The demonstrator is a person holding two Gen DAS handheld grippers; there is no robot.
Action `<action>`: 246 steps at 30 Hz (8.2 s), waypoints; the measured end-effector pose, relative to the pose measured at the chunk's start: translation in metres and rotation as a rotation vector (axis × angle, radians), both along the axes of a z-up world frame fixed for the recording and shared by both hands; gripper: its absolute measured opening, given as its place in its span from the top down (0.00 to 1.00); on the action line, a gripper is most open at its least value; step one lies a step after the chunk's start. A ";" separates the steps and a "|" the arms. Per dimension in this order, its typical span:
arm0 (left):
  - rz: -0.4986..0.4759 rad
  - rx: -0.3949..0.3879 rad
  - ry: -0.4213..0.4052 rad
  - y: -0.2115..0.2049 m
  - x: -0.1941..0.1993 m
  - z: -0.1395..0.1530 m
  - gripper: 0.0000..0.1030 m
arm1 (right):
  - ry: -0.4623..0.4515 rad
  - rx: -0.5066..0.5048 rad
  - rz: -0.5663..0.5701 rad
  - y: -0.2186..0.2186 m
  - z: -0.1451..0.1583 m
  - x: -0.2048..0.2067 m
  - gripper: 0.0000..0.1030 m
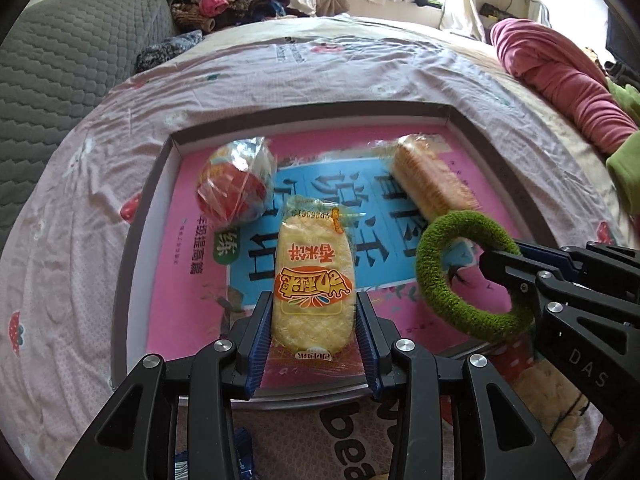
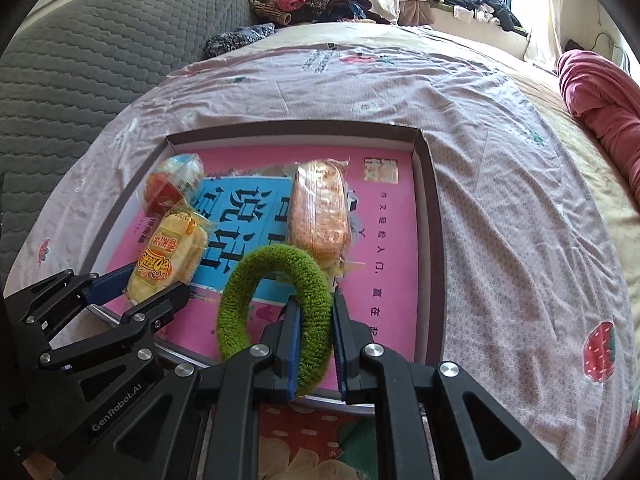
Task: Organize objects
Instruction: 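Open the left tool on the bread packet while the right tool releases the ring, then withdraw both open tools from the tray toward the walnut and scrunchie, then grasp the walnut with the left tool while the right tool grasps the cream scrunchie, then lift and carry the walnut with the left tool while the right tool carries the scrunchie to the tray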
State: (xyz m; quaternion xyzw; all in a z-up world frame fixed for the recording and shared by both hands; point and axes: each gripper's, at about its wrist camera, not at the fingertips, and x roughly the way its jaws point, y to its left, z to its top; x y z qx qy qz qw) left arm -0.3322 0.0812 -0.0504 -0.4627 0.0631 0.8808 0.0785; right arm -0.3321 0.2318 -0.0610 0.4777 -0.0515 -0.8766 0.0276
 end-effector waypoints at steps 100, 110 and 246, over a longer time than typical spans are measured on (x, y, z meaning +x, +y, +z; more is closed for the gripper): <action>-0.025 0.023 0.141 -0.010 0.306 0.091 0.19 | 0.135 0.014 -0.022 -0.003 0.121 0.248 0.21; -0.049 0.052 0.107 -0.004 0.302 0.059 0.19 | 0.118 0.048 0.026 -0.016 0.094 0.227 0.21; 0.002 0.134 0.338 -0.042 0.191 0.220 0.65 | 0.372 0.116 0.064 -0.046 0.228 0.182 0.81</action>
